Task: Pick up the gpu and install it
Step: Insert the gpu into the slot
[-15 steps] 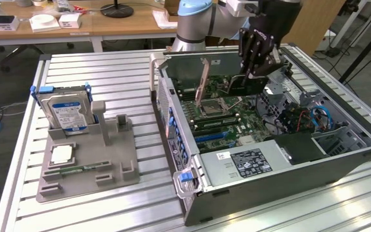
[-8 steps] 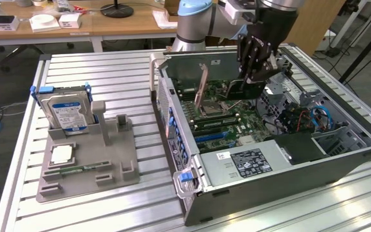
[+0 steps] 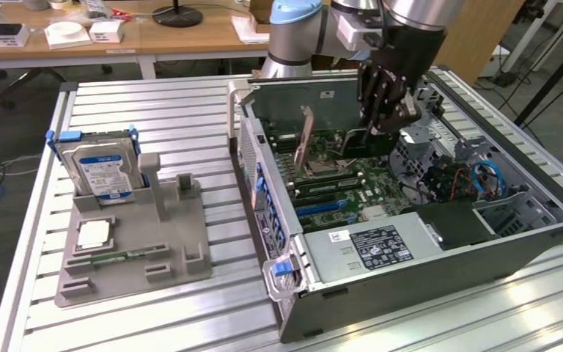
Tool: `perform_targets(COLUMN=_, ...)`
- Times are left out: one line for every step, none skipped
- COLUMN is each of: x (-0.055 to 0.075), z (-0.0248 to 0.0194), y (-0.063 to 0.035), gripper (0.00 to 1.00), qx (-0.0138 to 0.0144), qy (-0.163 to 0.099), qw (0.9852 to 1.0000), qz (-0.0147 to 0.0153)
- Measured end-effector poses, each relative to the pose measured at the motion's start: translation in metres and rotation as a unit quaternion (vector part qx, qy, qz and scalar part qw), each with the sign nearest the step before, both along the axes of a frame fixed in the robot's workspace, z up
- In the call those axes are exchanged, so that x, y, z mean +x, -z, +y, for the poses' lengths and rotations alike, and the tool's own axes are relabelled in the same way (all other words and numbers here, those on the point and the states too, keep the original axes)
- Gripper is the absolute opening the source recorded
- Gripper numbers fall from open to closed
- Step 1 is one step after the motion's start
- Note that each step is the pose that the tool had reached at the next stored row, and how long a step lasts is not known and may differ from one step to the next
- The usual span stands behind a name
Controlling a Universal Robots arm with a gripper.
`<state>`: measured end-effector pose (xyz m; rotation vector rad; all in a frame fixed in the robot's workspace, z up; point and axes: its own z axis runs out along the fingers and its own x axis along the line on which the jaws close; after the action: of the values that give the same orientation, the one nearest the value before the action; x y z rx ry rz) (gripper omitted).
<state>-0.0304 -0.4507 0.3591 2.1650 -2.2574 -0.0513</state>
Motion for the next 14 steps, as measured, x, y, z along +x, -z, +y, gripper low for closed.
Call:
perform_targets(x=0.0, z=0.0, y=0.0019, gripper=0.26, qx=0.0001, qy=0.0, qw=1.0, qz=0.0)
perform_targets(x=0.0, z=0.0, y=0.0037, gripper=0.26, qx=0.0002, qy=0.0, qw=1.0, qz=0.0)
perform_targets(x=0.0, z=0.0, y=0.0055, gripper=0.26, qx=0.0002, qy=0.0, qw=1.0, qz=0.0)
perform_targets(x=0.0, z=0.0, y=0.0073, gripper=0.26, qx=0.0003, qy=0.0, qw=1.0, qz=0.0)
perform_targets(x=0.0, z=0.0, y=0.0087, gripper=0.26, qx=0.0004, qy=0.0, qw=1.0, qz=0.0)
perform_targets(x=0.0, z=0.0, y=0.009, gripper=0.26, qx=0.0005, qy=0.0, qw=1.0, qz=0.0)
perform_targets(x=0.0, z=0.0, y=0.009, gripper=0.26, qx=0.0005, qy=0.0, qw=1.0, qz=0.0)
perform_targets(x=0.0, z=0.0, y=0.009, gripper=0.26, qx=0.0005, qy=0.0, qw=1.0, qz=0.0)
perform_targets(x=0.0, z=0.0, y=0.009, gripper=0.26, qx=0.0005, qy=0.0, qw=1.0, qz=0.0)
perform_targets(x=0.0, z=0.0, y=0.009, gripper=0.26, qx=0.0005, qy=0.0, qw=1.0, qz=0.0)
perform_targets(x=0.0, z=0.0, y=0.0091, gripper=0.26, qx=0.0005, qy=0.0, qw=1.0, qz=0.0)
perform_targets(x=0.0, z=0.0, y=0.0096, gripper=0.26, qx=0.0007, qy=0.0, qw=1.0, qz=0.0)
perform_targets(x=0.0, z=0.0, y=0.0104, gripper=0.26, qx=0.0007, qy=0.0, qw=1.0, qz=-0.0001)
perform_targets(x=0.0, z=0.0, y=0.0115, gripper=0.26, qx=0.0007, qy=0.0, qw=1.0, qz=-0.0001)
